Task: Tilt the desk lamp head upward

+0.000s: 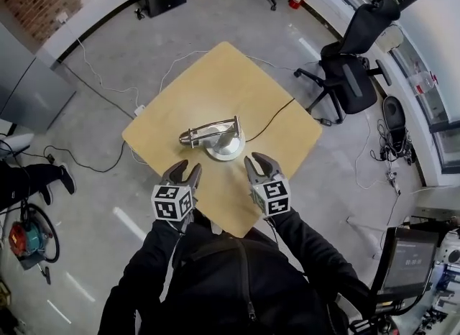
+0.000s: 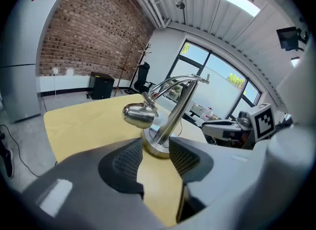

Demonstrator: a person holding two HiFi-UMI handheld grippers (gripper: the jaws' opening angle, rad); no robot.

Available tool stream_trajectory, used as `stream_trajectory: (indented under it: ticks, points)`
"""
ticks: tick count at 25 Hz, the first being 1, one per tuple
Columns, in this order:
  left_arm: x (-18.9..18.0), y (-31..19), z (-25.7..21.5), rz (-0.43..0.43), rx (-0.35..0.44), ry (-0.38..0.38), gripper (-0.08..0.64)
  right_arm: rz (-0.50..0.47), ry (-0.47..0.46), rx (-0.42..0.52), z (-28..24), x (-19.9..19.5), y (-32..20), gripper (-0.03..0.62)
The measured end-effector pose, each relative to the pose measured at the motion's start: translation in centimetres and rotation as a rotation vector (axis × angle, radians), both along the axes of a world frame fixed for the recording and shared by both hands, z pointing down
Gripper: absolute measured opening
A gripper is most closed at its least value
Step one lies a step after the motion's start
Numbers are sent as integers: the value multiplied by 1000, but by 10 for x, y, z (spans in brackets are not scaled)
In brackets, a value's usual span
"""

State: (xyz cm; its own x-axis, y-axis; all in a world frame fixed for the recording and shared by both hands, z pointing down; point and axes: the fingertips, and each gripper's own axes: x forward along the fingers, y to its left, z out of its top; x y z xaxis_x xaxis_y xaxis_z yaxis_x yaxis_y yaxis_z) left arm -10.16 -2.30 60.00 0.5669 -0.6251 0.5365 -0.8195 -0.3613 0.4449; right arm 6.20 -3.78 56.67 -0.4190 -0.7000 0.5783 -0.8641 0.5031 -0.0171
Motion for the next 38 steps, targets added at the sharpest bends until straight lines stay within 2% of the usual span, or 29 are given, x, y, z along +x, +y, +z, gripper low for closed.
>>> stream_trajectory:
  ticks: [4,7,12,17,21,25,28,34,38]
  points:
    - [8,-15,7,8,-5,-2,194,-117,26,-16,27,-12,-21,138]
    - [15,-25,7,-3,-32,51,206,-212,55,-28,41,-25,-33,175]
    - [23,-38,8,-21,-54,120,209,-338,103,-22,62,-42,-50,198]
    - [18,-33,21,-74,-96,175,247,-368,66,-42,72,-49,-52,249]
    - [15,-46,26,-125,-97,229,285,-409,102,-51,84,-55,-49,255]
    - [20,-62,25,-137,-71,263,290,-364,38,-107,89,-57,-47,253]
    - [17,-65,23,-172,-62,297,285,-362,36,-112,88,-60,-46,253]
    - [15,-63,22,-183,-58,246,278,-362,41,-119,87,-57,-45,253]
    - [5,-63,19,-217,-47,246,256,-367,38,-120,89,-57,-46,253]
